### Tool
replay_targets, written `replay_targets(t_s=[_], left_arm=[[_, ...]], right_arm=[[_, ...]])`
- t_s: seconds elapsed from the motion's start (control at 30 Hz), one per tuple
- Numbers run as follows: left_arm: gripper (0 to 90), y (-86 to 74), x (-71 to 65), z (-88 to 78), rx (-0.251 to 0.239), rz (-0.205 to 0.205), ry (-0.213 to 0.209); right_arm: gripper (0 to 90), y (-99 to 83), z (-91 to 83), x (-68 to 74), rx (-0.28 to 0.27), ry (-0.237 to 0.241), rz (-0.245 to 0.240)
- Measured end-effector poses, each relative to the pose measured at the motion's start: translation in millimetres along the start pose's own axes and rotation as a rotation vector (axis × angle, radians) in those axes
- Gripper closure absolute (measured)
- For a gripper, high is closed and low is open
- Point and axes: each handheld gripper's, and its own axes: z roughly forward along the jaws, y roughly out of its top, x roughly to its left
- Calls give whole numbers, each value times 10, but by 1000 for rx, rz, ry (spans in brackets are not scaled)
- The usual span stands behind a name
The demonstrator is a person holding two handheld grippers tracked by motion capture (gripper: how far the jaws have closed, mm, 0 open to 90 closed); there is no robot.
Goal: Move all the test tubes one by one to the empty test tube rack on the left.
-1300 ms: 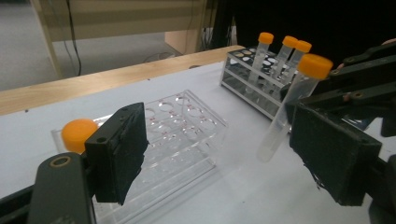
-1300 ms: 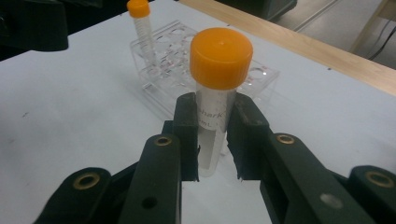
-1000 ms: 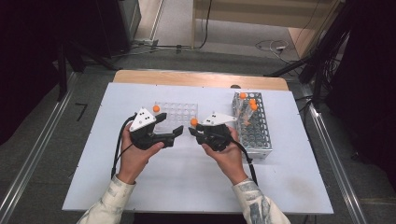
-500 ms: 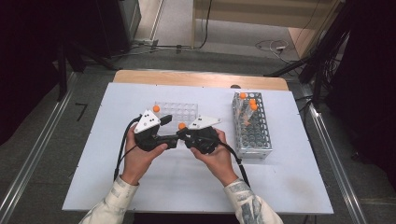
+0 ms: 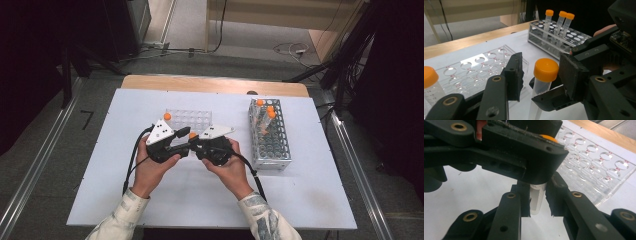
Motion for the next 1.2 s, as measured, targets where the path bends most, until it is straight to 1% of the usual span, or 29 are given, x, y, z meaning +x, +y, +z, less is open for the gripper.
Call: replay_targets(t_s=[0.17, 0.27, 0.33, 0.43, 0.57, 0.63, 0.7, 0.77, 0.83, 0.87, 0.9, 1.07, 1.1, 1.2], left_arm=[[576, -9, -9, 18, 17, 6, -8], [616, -8, -11, 18, 18, 2, -12], [657, -9, -12, 17, 21, 0, -23], [690, -15, -16, 23, 23, 6, -23], [703, -14, -6, 15, 21, 8, -19], [705, -12, 0, 12, 22, -1, -23], [706, -14, 3, 9, 23, -4, -22], [706, -10, 11, 4, 17, -9, -18], [707, 1, 33, -7, 8, -19, -12], [707, 9, 49, -15, 4, -23, -9], [707, 19, 61, -25, 0, -31, -4], [706, 94, 140, -87, -25, -54, 13], [707, 116, 162, -99, -34, -61, 20], [706, 173, 209, -109, -32, -61, 39]], right_arm=[[720, 4, -3, 11, 3, 2, -1], [720, 4, -1, 10, 2, -1, -3], [720, 5, -1, 10, 1, 1, -4], [720, 0, 0, 12, 8, 0, -1], [719, -1, 0, 7, 6, 1, -2], [704, 0, -1, 4, 3, 3, -1], [606, -3, -1, -9, -1, 22, 23], [484, -12, -10, -23, -12, 36, 38], [396, -34, -27, -36, -22, 53, 51], [347, -46, -35, -49, -25, 56, 52], [307, -59, -46, -56, -30, 50, 65], [273, -128, -109, -144, -45, 44, 104], [272, -136, -123, -157, -46, 42, 105], [272, -147, -158, -176, -58, 40, 110]])
